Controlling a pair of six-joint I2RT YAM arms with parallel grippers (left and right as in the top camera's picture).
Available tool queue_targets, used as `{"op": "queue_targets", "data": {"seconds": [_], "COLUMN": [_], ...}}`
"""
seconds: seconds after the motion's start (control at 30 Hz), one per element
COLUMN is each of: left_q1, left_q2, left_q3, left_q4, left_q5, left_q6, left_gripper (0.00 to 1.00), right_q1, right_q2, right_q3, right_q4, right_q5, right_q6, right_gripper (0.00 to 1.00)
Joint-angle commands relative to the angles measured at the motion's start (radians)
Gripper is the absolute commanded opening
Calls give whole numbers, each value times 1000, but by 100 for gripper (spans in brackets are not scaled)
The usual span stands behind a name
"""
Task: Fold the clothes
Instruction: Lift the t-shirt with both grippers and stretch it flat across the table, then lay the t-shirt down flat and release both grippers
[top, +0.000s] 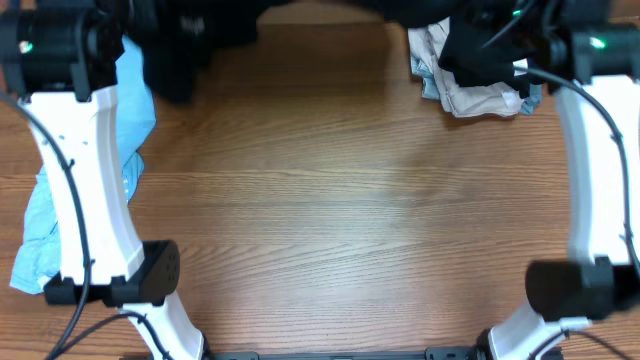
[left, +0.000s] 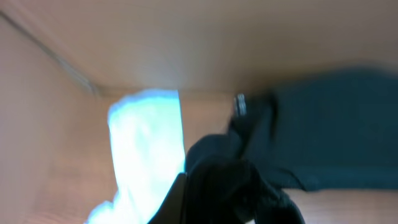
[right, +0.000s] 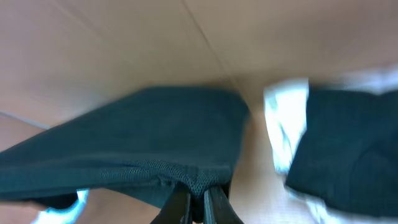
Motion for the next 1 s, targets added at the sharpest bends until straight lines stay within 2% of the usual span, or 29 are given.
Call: {"op": "queue_targets", "data": {"seconds": [0.0, 0.1, 0.27, 0.43, 0.63, 0.8, 0.97], "left_q1": [19, 19, -1, -36, -43, -46, -46], "left_q2": [126, 216, 236, 193, 39, -153, -315], "left_q3": [9, 9, -138, -321, -591, -824, -1059], "left_q4": [-172, -335, -332, -332, -324, -262, -171], "left_q5": [50, 92, 232, 220, 220, 220, 220], "left_q6": [-31, -74, -76, -76, -84, -122, -153], "left_gripper": [4, 4, 4, 4, 4, 4, 4], "right_q1": [4, 4, 4, 4, 4, 4, 4], "right_q2": [123, 169, 170, 164, 41, -169, -340], "right_q3": [-2, -2, -15, -57, -292, -583, -792], "right_q4": [-111, -222, -372, -506, -495, -431, -423], "right_q5": [48, 38, 21, 33, 41, 41, 57], "right_q6": [-31, -43, -41, -46, -40, 10, 42], "right_gripper": [4, 4, 4, 4, 4, 4, 4]}}
